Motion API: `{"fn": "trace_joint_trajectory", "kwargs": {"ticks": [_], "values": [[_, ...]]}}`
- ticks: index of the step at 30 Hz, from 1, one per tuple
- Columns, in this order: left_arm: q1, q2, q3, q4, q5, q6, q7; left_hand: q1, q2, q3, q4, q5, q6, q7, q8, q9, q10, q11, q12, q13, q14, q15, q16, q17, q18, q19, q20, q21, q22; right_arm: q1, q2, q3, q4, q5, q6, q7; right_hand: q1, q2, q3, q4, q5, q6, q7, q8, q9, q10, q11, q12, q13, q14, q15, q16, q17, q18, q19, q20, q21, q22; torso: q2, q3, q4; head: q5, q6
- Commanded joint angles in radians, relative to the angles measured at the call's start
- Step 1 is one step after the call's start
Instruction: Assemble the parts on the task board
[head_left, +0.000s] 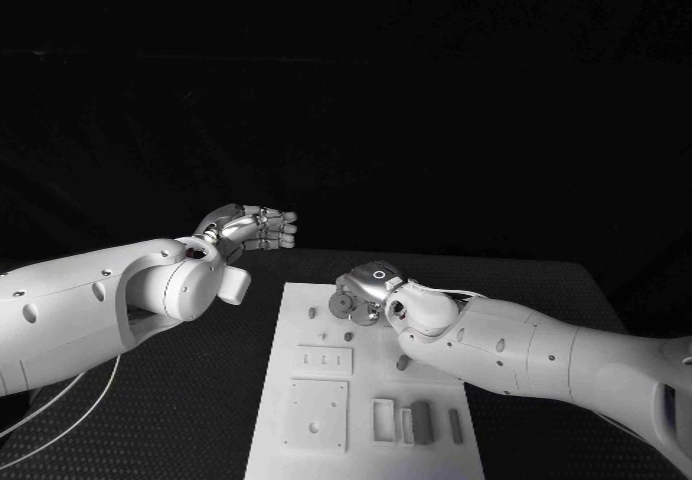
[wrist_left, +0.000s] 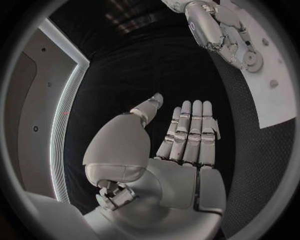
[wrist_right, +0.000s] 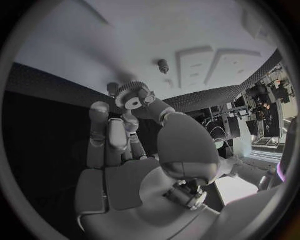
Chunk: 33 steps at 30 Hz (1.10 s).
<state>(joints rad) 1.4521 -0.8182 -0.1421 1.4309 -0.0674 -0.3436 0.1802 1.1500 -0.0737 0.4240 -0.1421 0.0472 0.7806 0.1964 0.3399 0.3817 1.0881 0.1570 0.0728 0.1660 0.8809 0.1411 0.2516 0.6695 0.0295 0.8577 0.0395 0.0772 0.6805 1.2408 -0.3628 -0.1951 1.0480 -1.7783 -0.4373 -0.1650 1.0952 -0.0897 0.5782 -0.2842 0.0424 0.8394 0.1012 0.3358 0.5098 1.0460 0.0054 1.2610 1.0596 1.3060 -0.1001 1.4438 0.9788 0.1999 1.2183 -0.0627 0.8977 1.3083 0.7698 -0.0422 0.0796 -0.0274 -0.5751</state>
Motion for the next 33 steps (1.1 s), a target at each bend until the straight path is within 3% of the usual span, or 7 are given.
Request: {"fn": "trace_joint_trajectory", "kwargs": {"ticks": [1,17,33], "values": [[0.001,0.002,0.001,0.001,-0.004,0.011,0.009,-0.012,0.000,0.001,-0.006,0.006,0.000,0.007,-0.004,0.000,0.004,0.000,-0.004,0.001,0.001,0.005,-0.007,0.002,-0.007,0.000,0.006,-0.005,0.001,-0.002,0.003,-0.002,-0.001,-0.014,0.021,-0.008,-0.010,0.001,0.001,0.001,0.005,0.119,0.010,-0.004,0.000,-0.002,-0.006,0.001,-0.002,0.000,-0.008,0.006,0.000,0.062,0.003,-0.002,0.003,0.013,0.000,0.0005,-0.0014,0.000,-0.002],[0.001,0.006,0.001,-0.003,-0.004,0.012,0.009,-0.015,0.000,0.002,-0.008,0.006,0.000,0.007,-0.004,0.000,0.004,0.000,-0.004,0.001,0.001,0.005,-0.007,0.002,-0.008,0.000,0.006,-0.005,0.001,-0.008,0.008,-0.002,-0.006,-0.017,0.027,-0.009,-0.015,-0.001,0.001,0.003,0.005,0.118,0.011,-0.005,0.000,-0.002,-0.005,0.000,-0.003,-0.001,-0.007,0.006,-0.002,0.062,0.003,-0.002,0.002,0.013,0.000,0.0022,-0.0026,0.003,-0.005],[0.001,0.009,0.001,-0.004,-0.004,0.012,0.008,-0.017,-0.001,0.003,-0.009,0.006,0.000,0.007,-0.004,0.000,0.004,0.000,-0.004,0.002,0.001,0.005,-0.008,0.002,-0.008,0.000,0.006,-0.005,0.002,-0.009,0.015,-0.006,-0.027,-0.001,0.027,-0.006,-0.021,-0.014,0.007,0.003,0.005,0.079,0.024,-0.031,-0.010,-0.010,0.007,-0.009,-0.009,-0.009,0.004,-0.002,-0.018,0.062,0.002,-0.001,-0.005,0.011,-0.001,0.0001,-0.0020,0.004,-0.006]]}}
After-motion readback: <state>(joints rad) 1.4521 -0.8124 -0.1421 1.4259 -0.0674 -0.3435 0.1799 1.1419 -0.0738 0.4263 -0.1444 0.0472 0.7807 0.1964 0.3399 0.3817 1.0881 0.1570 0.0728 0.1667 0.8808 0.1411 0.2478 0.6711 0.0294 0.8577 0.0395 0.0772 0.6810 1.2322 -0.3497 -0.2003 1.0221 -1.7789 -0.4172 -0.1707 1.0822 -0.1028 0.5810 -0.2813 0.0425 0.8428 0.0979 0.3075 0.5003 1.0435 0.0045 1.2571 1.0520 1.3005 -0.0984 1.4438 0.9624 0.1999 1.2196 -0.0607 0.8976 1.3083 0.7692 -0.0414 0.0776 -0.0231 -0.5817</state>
